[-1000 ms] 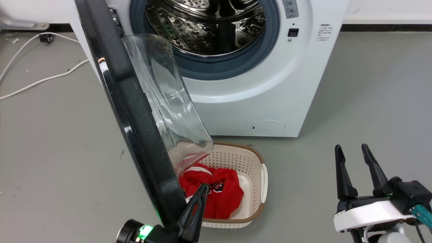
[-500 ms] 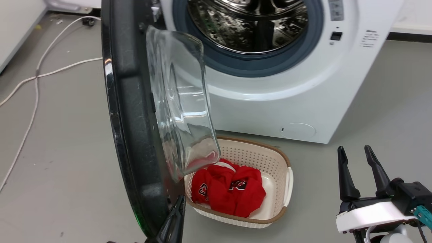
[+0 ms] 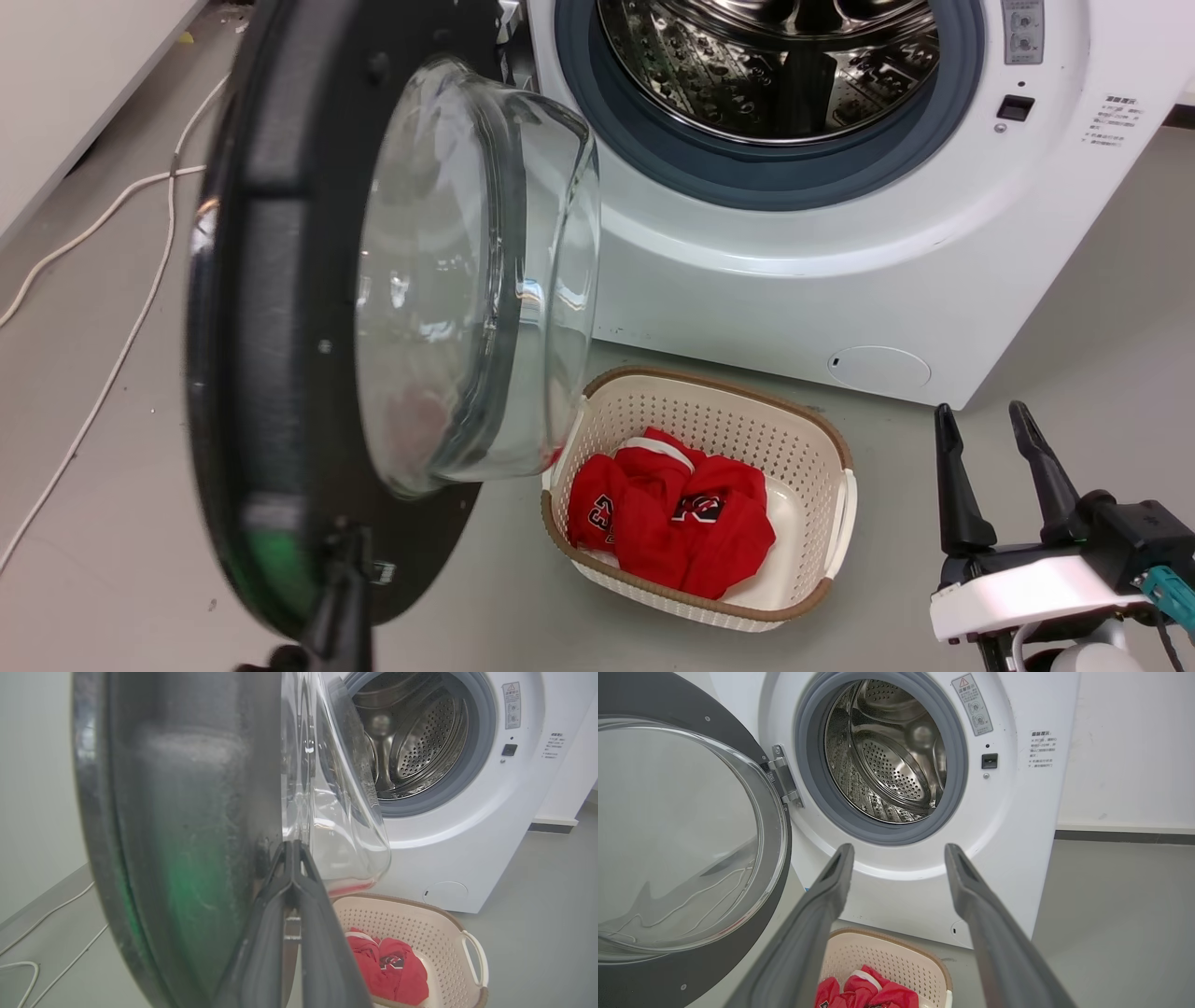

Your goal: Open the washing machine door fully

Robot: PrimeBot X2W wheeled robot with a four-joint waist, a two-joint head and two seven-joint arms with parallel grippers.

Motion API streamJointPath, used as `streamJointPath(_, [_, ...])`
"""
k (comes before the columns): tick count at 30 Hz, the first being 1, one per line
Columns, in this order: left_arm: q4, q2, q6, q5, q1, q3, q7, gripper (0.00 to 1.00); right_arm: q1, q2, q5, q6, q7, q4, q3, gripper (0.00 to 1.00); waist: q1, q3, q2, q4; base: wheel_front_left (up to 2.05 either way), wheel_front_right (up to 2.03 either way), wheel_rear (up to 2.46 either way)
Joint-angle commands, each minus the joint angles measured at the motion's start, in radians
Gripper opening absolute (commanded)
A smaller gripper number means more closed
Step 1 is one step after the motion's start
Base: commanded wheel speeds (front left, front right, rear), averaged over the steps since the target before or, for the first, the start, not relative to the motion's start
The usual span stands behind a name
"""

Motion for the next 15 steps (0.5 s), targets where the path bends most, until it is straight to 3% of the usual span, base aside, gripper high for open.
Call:
streamJointPath(1, [0.005, 0.015, 0.01, -0.004, -0.025, 0.048, -0.002, 0.0, -0.006, 0.001, -0.005, 0.0, -0.002, 0.002, 0.0, 1.0, 0.0, 0.002, 0.0, 0.003, 0.0, 0.0, 0.0])
streamJointPath(11, [0.109, 0.074, -0.019, -0.054, -0.116, 0.269, -0.002, 0.0, -0.029, 0.001, -0.007, 0.0, 0.005, 0.003, 0.014, 1.0, 0.0, 0.02, 0.0, -0.011, 0.0, 0.0, 0.0])
streamJointPath(15, [0.194, 0.116, -0.053, -0.084, -0.173, 0.371, -0.002, 0.0, -0.037, 0.001, -0.007, 0.0, 0.005, 0.004, 0.015, 1.0, 0.0, 0.031, 0.0, -0.027, 0.0, 0.0, 0.0])
